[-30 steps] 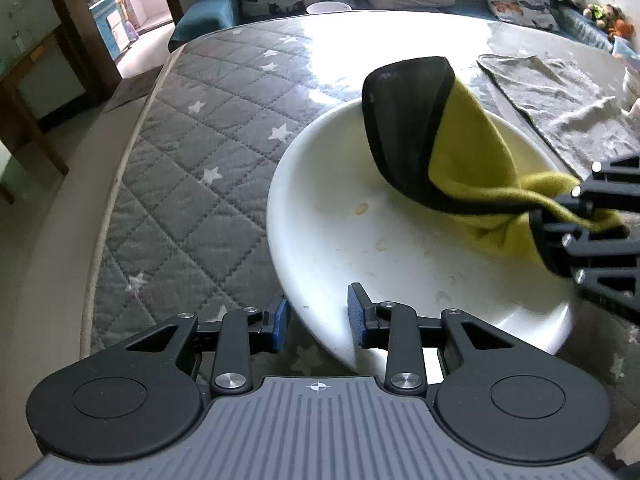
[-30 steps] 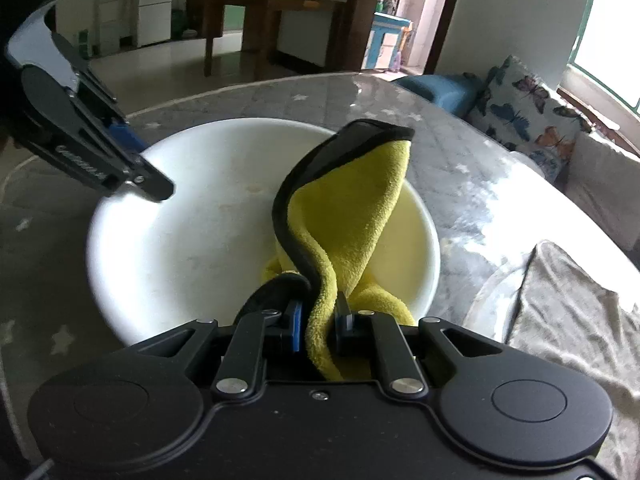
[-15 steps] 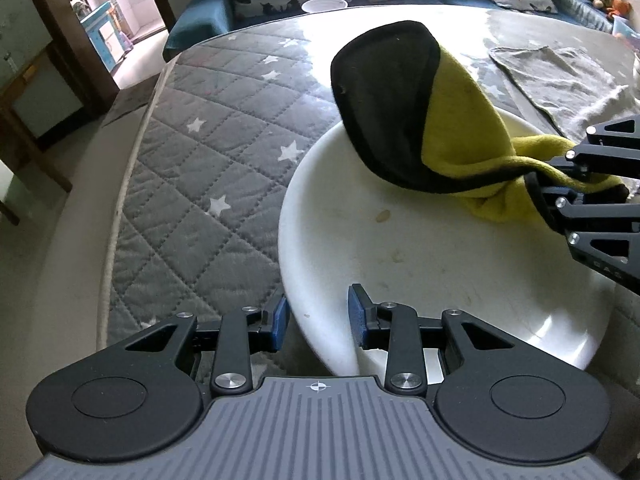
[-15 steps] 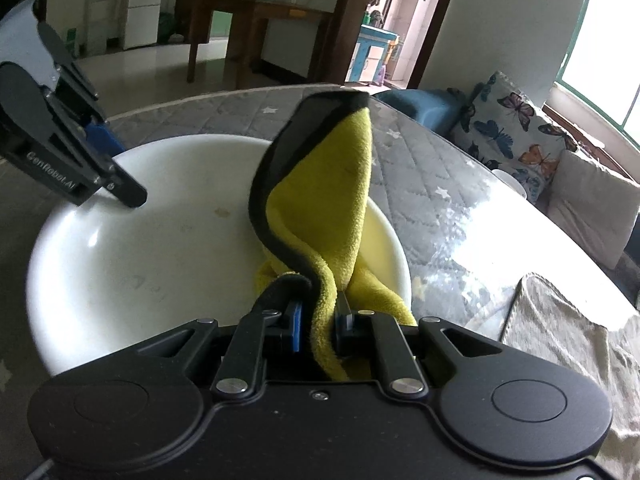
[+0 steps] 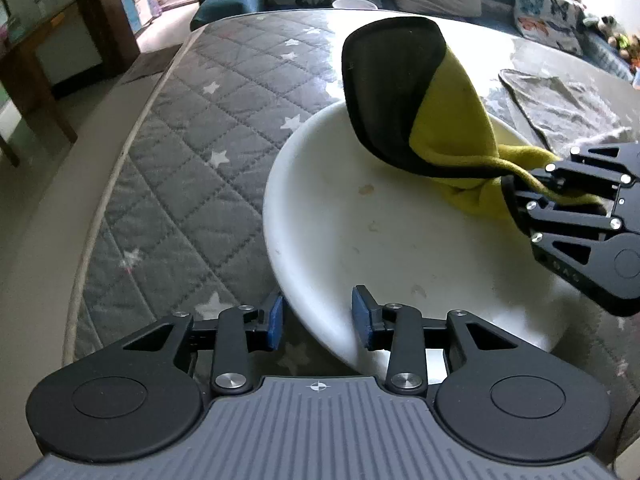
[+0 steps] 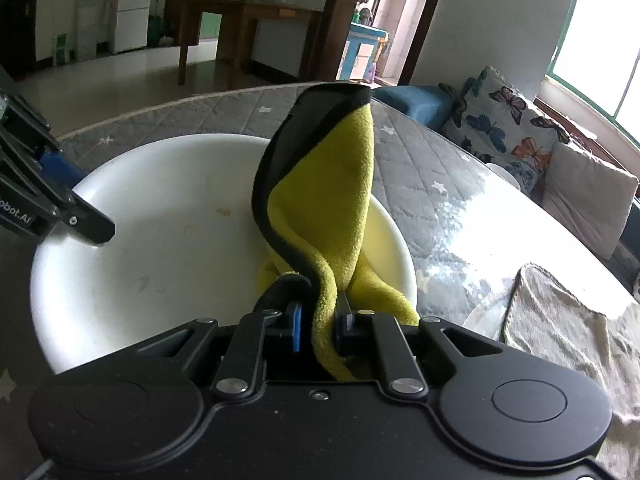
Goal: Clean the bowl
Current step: 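Continue wiping inside the bowl with the cloth while the left tool holds the rim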
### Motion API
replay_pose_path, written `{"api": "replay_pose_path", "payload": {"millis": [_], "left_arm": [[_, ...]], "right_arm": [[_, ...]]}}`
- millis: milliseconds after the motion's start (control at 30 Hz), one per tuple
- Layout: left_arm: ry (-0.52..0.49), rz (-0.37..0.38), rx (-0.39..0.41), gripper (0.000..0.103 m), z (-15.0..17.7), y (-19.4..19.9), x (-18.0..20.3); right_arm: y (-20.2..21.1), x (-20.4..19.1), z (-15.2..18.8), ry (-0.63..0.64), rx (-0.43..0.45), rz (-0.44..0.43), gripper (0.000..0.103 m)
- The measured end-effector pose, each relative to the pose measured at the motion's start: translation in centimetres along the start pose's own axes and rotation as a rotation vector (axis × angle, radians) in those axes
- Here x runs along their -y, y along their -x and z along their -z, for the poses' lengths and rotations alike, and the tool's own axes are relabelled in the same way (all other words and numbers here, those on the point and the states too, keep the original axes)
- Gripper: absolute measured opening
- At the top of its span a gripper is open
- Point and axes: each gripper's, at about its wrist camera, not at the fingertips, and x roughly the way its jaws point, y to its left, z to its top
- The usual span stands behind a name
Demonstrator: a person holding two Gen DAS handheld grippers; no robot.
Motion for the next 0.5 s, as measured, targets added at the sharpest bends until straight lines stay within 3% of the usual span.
{"api": "replay_pose_path", "payload": {"millis": [233,500], "left_arm": [[0.061,0.026,0.005,0.045,1.4,0.6,0.9],[0.109,0.04,0.019,0.045,2.3,1.2,1.2]], "right_arm": [[1.1,-0.9,0.5,0.001,-0.011,-0.01,0.014],[2.4,-2.0,0.9,-0.026,-0.021,-0.055,0.014]]}}
